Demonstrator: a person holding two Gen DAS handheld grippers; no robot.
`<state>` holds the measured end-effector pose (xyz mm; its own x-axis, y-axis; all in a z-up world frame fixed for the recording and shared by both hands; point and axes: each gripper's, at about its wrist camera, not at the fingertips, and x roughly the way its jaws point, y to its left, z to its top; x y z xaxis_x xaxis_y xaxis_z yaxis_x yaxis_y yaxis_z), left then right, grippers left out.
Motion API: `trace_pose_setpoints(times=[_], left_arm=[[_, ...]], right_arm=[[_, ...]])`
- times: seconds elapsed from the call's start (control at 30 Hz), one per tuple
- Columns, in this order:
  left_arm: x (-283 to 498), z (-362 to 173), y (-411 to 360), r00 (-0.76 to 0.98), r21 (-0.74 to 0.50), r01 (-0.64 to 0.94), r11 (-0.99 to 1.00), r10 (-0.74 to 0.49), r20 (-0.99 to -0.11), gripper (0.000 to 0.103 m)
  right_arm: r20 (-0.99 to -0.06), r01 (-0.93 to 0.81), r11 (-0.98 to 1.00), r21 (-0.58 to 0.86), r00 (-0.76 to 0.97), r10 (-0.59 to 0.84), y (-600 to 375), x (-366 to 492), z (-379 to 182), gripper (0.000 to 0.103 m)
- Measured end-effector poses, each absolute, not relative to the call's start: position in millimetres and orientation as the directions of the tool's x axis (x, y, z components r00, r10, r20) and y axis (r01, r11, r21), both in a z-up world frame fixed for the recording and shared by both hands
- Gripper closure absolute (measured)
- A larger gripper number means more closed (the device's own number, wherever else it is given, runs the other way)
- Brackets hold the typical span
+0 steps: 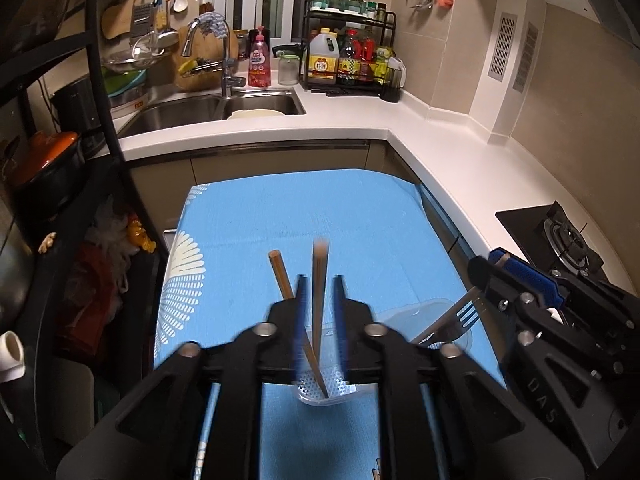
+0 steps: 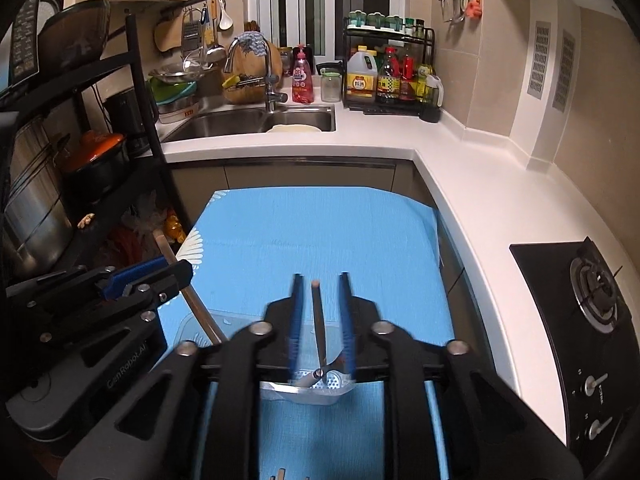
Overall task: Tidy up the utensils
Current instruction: 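Open both tools to release the chopsticks into the holder, then move both open tools back down to the remaining chopsticks and spoon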
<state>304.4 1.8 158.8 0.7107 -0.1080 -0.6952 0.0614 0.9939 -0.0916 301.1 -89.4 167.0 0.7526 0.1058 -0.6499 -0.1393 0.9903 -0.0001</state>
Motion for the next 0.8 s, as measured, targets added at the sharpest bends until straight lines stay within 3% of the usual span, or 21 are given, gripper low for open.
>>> trace_pose_setpoints(times=[0.07,0.13,0.4,0.73,0.8], left_arm=[[297.7,166.1,4.0,0.729,-0.092,0.053,0.994,-0.101,-0.677,0.064],[290.9,172.6,4.7,0.740,-0.088,0.051,0.995,-0.097,-0.665,0.062],[238.5,200.6,10.7,0.801,-0.097,0.048,0.994,-0.096,-0.591,0.046],[164.7,181.8,7.5,0.823,-0.097,0.056,0.994,-0.101,-0.559,0.046],[150.4,169.4,5.2,0.824,-0.086,0.063,0.994,-0.101,-0.557,0.059]], right_arm=[[-0.650,-0.137,0.991,0.002,0.752,0.105,-90.7,297.6,170.5,0.069],[-0.653,-0.137,0.991,0.012,0.749,0.111,-91.4,293.6,175.2,0.061],[-0.633,-0.132,0.990,0.057,0.762,0.138,-103.2,257.0,201.7,0.061],[-0.585,-0.126,0.987,0.103,0.795,0.162,-136.9,187.0,200.4,0.060],[-0.579,-0.123,0.986,0.110,0.798,0.164,-144.1,173.4,189.2,0.062]])
